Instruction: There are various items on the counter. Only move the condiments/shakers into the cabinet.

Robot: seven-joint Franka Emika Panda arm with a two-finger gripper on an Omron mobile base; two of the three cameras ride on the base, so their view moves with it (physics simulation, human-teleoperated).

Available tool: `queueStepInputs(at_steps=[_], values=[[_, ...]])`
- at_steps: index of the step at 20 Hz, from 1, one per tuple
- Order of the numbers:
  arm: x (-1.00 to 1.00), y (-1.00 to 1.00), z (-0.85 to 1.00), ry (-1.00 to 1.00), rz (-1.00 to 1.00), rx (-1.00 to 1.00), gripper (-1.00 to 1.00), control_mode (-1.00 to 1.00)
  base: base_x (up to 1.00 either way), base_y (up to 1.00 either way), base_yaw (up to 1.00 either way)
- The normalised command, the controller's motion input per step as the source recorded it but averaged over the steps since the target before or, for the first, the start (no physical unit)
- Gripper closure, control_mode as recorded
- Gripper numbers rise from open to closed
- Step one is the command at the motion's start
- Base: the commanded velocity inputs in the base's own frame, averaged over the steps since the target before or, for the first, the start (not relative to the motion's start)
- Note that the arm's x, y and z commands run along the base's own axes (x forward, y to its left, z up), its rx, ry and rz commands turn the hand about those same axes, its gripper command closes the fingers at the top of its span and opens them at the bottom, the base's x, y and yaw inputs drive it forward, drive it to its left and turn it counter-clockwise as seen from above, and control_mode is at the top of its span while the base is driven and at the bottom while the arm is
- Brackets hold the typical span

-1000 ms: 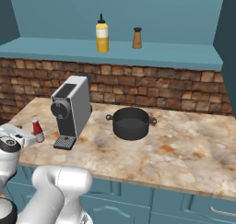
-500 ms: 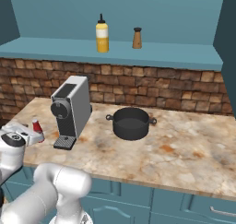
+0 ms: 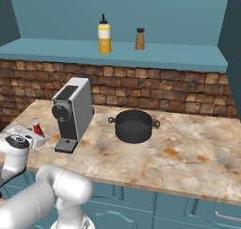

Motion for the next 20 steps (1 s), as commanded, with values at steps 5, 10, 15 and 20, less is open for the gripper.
queueStepInputs(at_steps=[5, 10, 15, 20], values=[[0.28, 0.00, -0.12, 0.04, -0.02, -0.02, -1.00, -1.00, 0.00, 0.00, 0.00], [0.25, 0.04, -0.07, 0.04, 0.00, -0.05, 1.00, -1.00, 0.00, 0.00, 0.00], [-0.04, 0.00, 0.00, 0.01, 0.00, 0.00, 1.00, -1.00, 0.00, 0.00, 0.00], [-0.40, 0.01, 0.76, -0.02, -0.02, 0.01, 1.00, -1.00, 0.00, 0.00, 0.00]])
